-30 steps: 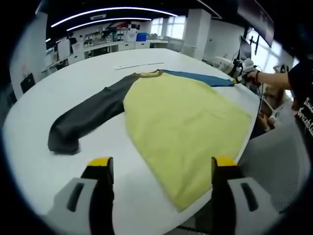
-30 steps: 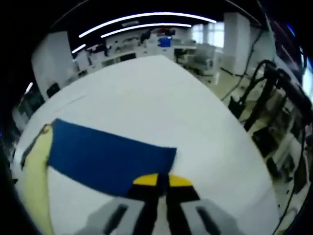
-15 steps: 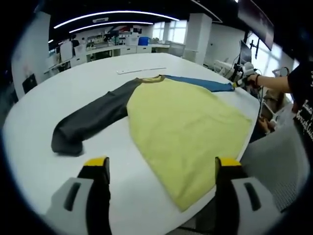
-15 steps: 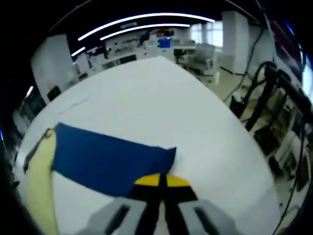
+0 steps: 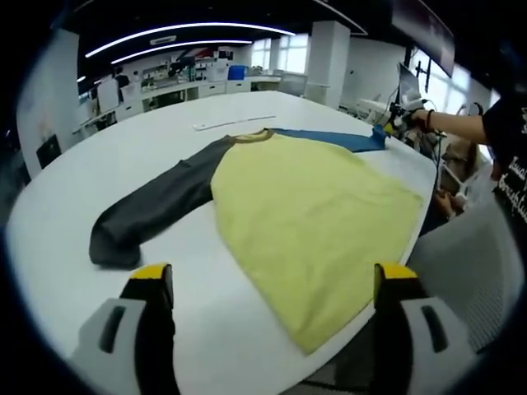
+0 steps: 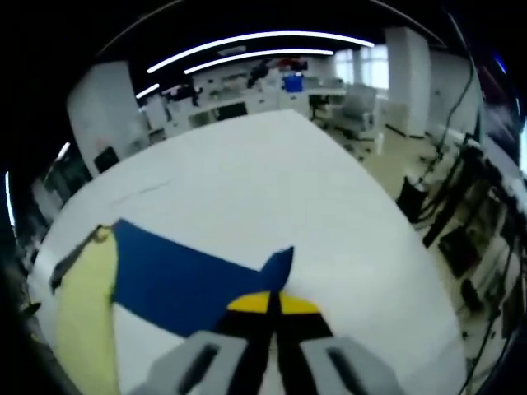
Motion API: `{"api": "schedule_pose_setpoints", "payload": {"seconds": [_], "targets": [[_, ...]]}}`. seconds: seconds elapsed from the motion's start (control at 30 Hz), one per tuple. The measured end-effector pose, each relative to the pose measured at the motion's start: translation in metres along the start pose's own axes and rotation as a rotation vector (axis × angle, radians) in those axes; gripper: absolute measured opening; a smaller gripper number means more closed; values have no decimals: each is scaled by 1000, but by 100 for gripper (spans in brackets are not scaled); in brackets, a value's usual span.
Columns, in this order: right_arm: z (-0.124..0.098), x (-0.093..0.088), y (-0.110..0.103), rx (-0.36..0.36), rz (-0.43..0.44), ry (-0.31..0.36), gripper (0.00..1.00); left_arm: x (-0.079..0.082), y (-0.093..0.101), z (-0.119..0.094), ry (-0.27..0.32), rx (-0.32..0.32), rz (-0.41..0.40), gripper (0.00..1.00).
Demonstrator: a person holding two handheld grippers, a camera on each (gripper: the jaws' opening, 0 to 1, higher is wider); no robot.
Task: Fold the garment on the visible template until the final outline fits inside the template.
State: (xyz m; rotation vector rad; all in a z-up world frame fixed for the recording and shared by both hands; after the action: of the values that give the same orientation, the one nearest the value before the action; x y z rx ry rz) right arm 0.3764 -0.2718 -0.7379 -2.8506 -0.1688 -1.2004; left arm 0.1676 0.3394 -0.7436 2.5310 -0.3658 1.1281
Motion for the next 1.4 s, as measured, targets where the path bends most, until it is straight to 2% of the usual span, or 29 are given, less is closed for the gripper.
{"api": "schedule_pose_setpoints", "payload": {"seconds": [0.13,0.23,0.33,0.63,0.7,0.73,0.87,1.1,1.4], "targets": [[1,8,-2,15,-15,10,0,-1,-1,-3,3,6,0,99],[-6,11,-16,26,-16,12,0,-3,-3,-4,2,12,-5,99],[-1,18,-13,39,-26,16,0,-4,-2,-6,2,16,-5,99],[-7,32,-42,78,-60,27,0,-8,0,-11,11,20,-17,99],[-1,39,-40,90,-66,32,0,-9,-1,-12,10,21,-16,99],[-5,40,-51,97,-72,35,0,-9,-1,-12,9,22,-15,99],[1,49,-60,120,-92,40,0,-9,-1,-14,13,28,-13,99],[0,55,-91,151,-133,36,0,-10,-3,-16,29,33,-10,99],[14,65,-114,198,-167,28,0,-10,-3,-21,34,41,-14,99]]}}
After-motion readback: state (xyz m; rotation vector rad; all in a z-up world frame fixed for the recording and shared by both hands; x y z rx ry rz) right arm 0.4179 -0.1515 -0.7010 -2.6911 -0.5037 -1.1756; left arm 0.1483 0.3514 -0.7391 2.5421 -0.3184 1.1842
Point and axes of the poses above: the point that each gripper's makers call its tool centre point, and the gripper's own axes: z roughly forward along the fingers, y roughly to its right, x roughly out of its top, the point moved 8 cm from there along -z, roughly backward along the fingers, and after that the axes turned 10 degrees about -z, right-handed, at the moved point
